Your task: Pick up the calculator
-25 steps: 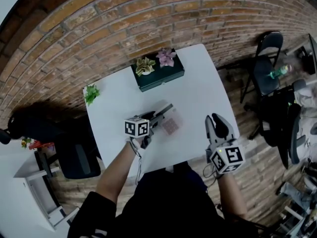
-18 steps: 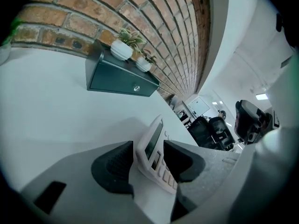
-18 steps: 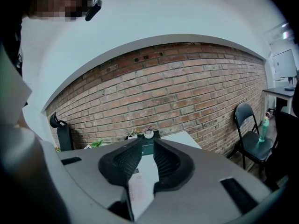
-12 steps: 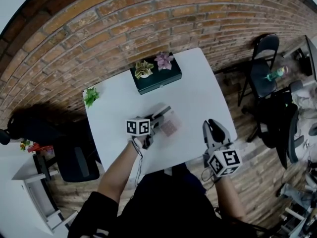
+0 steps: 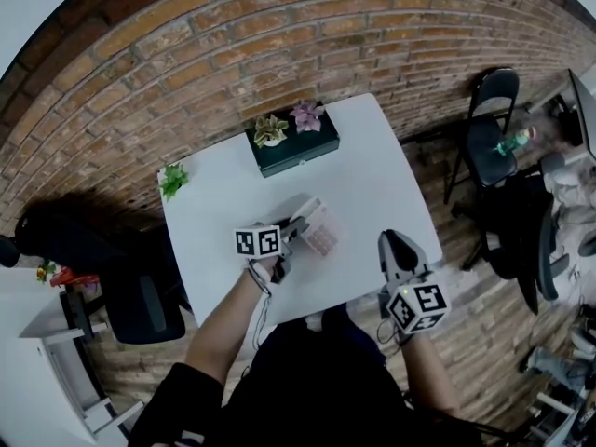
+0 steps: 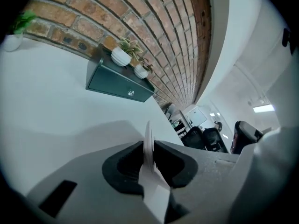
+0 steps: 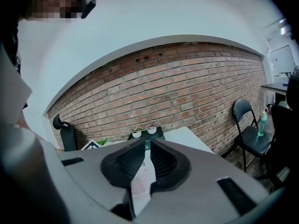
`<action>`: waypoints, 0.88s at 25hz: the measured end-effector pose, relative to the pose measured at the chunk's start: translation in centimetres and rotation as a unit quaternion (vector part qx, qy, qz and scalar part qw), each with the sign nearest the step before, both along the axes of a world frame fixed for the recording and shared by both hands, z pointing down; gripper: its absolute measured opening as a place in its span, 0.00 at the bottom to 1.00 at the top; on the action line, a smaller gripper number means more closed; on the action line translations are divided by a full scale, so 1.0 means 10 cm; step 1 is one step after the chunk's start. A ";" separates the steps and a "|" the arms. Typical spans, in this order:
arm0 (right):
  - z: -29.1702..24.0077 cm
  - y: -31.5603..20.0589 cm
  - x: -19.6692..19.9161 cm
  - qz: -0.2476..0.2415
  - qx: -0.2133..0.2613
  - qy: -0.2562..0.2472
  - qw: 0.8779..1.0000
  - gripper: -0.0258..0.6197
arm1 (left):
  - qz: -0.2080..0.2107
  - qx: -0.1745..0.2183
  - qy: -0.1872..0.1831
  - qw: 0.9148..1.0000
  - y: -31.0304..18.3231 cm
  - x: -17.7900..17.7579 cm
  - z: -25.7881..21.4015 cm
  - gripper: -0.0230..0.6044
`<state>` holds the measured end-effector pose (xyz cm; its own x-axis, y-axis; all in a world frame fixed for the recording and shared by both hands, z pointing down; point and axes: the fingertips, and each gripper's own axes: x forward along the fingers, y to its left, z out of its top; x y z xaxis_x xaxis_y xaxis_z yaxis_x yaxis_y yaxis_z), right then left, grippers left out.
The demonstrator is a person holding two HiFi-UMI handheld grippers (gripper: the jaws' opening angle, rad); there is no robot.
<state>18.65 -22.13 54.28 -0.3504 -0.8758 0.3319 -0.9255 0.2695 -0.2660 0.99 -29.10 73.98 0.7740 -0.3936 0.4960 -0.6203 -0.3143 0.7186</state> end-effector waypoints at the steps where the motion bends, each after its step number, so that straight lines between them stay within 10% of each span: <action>1: -0.01 0.01 -0.01 -0.003 0.002 0.000 1.000 0.10 | -0.010 -0.003 0.011 1.000 0.01 0.00 -0.04 0.14; 22: -0.34 0.03 -0.28 -0.031 0.035 0.040 0.998 0.05 | -0.084 0.034 0.129 0.987 0.24 -0.23 -1.12 0.14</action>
